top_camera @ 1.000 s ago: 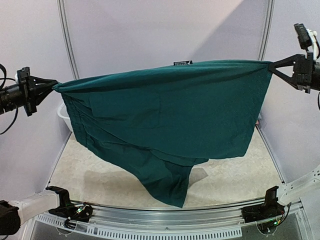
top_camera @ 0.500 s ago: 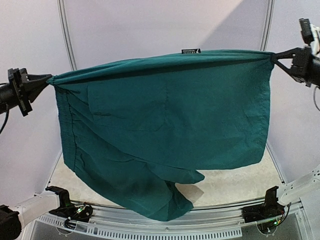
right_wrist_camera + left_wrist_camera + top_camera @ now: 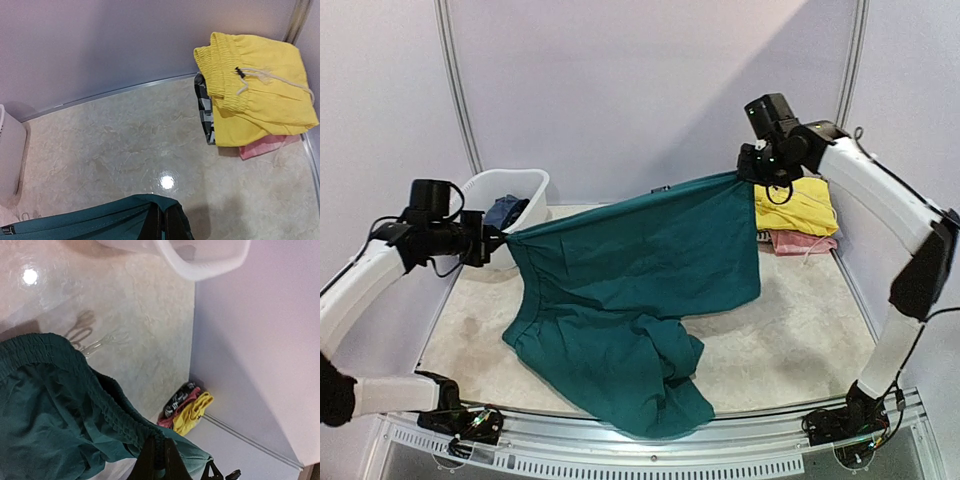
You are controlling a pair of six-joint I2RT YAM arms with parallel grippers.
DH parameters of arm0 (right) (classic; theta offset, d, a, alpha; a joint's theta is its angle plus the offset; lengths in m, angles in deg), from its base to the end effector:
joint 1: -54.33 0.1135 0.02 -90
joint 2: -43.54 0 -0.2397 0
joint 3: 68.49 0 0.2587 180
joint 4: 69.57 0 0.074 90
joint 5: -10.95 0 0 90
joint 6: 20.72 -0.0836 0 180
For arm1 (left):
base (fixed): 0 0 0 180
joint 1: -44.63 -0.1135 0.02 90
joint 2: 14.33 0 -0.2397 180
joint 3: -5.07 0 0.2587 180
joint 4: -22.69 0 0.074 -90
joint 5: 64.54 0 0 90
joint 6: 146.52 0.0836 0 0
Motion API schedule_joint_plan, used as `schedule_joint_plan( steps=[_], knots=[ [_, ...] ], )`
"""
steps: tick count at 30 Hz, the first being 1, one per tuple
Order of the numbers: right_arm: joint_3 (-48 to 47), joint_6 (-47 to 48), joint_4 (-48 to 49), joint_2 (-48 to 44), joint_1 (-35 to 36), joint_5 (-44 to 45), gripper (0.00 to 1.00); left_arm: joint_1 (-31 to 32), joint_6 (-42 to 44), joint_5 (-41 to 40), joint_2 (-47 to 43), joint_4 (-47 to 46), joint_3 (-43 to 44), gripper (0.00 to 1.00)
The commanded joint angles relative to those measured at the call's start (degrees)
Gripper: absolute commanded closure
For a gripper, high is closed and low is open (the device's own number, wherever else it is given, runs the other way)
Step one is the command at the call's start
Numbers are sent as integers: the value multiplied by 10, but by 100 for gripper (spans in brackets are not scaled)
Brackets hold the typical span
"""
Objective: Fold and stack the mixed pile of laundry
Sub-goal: Flatten out the rectangle-folded shorts at the center of the board.
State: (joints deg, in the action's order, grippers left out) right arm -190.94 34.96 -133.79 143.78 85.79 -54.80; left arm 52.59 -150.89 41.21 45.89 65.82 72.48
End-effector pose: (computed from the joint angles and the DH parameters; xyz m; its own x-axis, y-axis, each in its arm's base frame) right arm 0.3708 0.1866 0.3466 -0.5930 0.2398 -0.7686 0.1439 0.9708 0.1919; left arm 0.2768 -0.0616 0.2633 -0.3056 -0.9263 0.2205 -0.6063 0.0107 -0.7951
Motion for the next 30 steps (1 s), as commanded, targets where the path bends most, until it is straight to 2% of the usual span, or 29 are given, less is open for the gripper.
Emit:
schedule_joint_plan(
  steps=[1, 3, 4, 5, 7, 8, 11, 13, 16, 20, 24, 27, 30],
  knots=[
    [-148, 36, 30, 150, -73, -9, 95, -14, 11, -125, 128, -131, -11, 84],
    [-270, 48, -6, 236, -87, -37, 73, -19, 45, -83, 203, -133, 29, 54],
    [-322, 56, -24, 291, -93, -47, 54, -17, 59, -70, 236, -117, 64, 41],
    [-365, 58, -35, 327, -97, -57, 39, -15, 74, -64, 250, -101, 84, 28],
    [-378, 56, -30, 351, -103, -74, 24, -5, 96, -69, 252, -68, 109, 3],
    [-367, 55, -22, 348, -105, -77, 19, -3, 105, -79, 246, -58, 112, 1],
    [-317, 62, -6, 314, -105, -94, 12, -1, 127, -93, 215, -33, 103, 0],
    [-291, 68, -22, 294, -104, -102, 11, 1, 158, -88, 200, -4, 101, 1],
    [-218, 79, -43, 245, -104, -138, 14, 6, 225, -61, 185, 24, 93, 12],
    [16, 88, 13, 124, -91, -219, 19, 28, 305, -23, 167, 35, 68, 22],
    [229, 83, 76, -13, -63, -291, 24, 69, 389, -28, 143, 54, 50, 29],
    [363, 48, 127, -104, -43, -354, 28, 106, 438, -33, 137, 54, 27, 33],
    [471, -6, 176, -167, -17, -378, 36, 141, 468, -30, 141, 46, -2, 38]
  ],
)
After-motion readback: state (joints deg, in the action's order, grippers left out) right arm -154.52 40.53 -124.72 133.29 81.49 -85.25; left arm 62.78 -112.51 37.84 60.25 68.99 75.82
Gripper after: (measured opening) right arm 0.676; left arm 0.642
